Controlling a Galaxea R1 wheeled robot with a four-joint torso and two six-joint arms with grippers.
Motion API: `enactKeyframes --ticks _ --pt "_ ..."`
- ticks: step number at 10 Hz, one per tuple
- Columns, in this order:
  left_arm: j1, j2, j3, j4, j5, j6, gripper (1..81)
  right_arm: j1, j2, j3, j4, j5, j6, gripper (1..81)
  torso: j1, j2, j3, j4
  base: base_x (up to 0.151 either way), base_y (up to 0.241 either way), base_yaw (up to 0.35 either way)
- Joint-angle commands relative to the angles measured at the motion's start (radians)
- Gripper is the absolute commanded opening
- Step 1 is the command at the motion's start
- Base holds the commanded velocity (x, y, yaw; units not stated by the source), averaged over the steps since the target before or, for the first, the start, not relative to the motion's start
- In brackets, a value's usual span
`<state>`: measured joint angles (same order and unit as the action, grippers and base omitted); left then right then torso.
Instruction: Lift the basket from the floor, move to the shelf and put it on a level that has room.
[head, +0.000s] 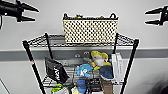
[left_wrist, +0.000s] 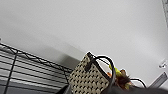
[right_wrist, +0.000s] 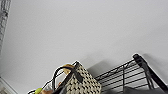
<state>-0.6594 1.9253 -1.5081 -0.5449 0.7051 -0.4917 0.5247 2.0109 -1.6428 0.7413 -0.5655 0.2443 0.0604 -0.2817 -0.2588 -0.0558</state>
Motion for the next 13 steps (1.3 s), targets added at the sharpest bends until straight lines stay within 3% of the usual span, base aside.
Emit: enactKeyframes --ticks 1,2,4,8,13 --pt "-0.121 -0.176 0.101 0.066 0.105 0.007 81.1 0.074 -0.107 0.078 -0.039 -0.063 0.006 81.1 0.0 0.0 0.0 0.0 0.0 0.0 0.0" --pt "-0.121 -0.228 0.109 0.086 0.155 0.024 81.1 0.06 -0.13 0.078 -0.057 -0.076 0.006 81.1 0.0 0.0 0.0 0.0 0.0 0.0 0.0" --pt "-0.122 -0.298 0.111 0.094 0.182 0.047 81.1 0.027 -0.159 0.071 -0.092 -0.103 0.006 81.1 0.0 -0.001 0.0 0.0 0.0 0.0 0.0" --pt "-0.099 -0.348 0.077 0.209 0.258 0.044 81.1 -0.097 -0.171 0.029 -0.16 -0.12 0.007 81.1 -0.002 -0.002 0.002 0.0 0.0 0.0 0.0" --pt "0.134 -0.365 0.065 0.278 0.249 0.041 81.1 -0.265 -0.165 -0.058 -0.217 -0.134 0.006 81.1 -0.003 -0.002 0.002 0.0 0.0 0.0 0.0"
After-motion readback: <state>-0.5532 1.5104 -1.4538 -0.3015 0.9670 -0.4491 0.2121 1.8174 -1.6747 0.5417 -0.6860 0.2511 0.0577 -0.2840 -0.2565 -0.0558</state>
